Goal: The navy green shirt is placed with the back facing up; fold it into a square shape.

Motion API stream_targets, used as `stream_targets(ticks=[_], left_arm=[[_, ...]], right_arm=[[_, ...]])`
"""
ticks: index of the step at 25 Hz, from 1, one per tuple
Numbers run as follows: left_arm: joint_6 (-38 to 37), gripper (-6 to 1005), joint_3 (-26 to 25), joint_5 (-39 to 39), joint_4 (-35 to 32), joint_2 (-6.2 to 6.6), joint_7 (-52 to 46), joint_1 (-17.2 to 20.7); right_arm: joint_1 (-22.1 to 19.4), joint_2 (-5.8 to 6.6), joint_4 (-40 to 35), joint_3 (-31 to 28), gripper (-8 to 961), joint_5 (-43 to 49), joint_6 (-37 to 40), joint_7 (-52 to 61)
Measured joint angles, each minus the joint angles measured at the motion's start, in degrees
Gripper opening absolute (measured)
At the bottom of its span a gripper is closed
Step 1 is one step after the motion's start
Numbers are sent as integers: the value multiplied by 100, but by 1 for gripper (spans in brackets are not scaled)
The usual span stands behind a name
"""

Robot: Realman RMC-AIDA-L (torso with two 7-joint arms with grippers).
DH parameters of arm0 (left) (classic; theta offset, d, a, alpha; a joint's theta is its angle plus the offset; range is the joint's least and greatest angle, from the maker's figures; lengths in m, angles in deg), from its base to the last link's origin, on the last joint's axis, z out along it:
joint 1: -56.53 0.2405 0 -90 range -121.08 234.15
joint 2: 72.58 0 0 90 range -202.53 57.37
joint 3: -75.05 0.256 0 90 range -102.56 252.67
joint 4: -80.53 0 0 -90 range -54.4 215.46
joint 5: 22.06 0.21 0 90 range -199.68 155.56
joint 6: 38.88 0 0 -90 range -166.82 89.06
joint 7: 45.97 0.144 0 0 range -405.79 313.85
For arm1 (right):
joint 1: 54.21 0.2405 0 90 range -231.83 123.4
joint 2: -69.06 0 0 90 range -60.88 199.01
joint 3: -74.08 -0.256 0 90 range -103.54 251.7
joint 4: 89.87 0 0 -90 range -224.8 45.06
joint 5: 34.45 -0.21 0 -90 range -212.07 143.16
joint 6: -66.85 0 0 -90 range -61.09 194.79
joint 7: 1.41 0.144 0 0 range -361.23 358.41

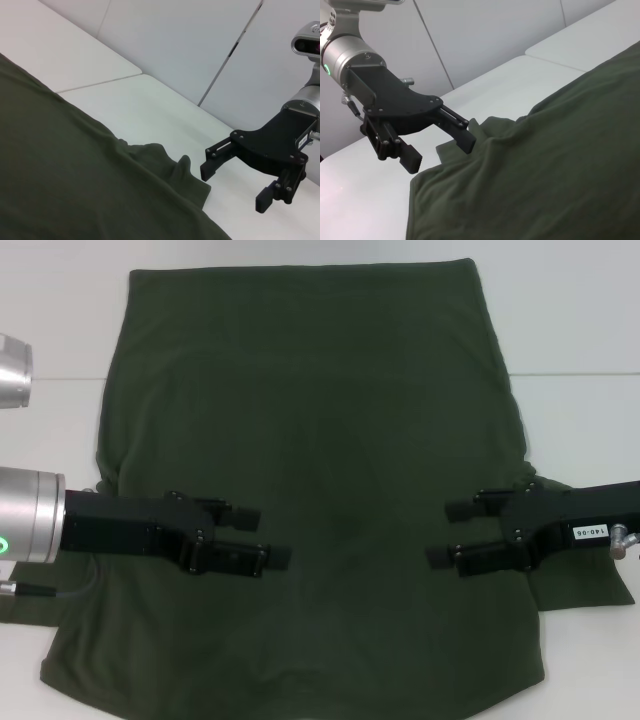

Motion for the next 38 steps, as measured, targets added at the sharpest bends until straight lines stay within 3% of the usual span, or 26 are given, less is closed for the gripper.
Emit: stream_targets(ticks=[16,23,28,33,38], left_arm=[[21,838,-111,0,0,26,-433,13],[406,830,-821,26,-30,260,-1876,36],[1001,824,-1005,285,347,547,-3077,121],[1493,818,-1171,304,1034,829,-3391,158],[2030,812,-1313,306,1320,892,-2959,244]], right_arm=[[-3,-8,-7,-44,886,-17,-58,234],[92,72,-43,-640,886,-58,-634,1451],[135,95,12,-1093,886,-209,-845,1914],[135,105,189,-1139,886,-514,-989,1954],[193,125,401,-1120,886,-527,-1197,1934]])
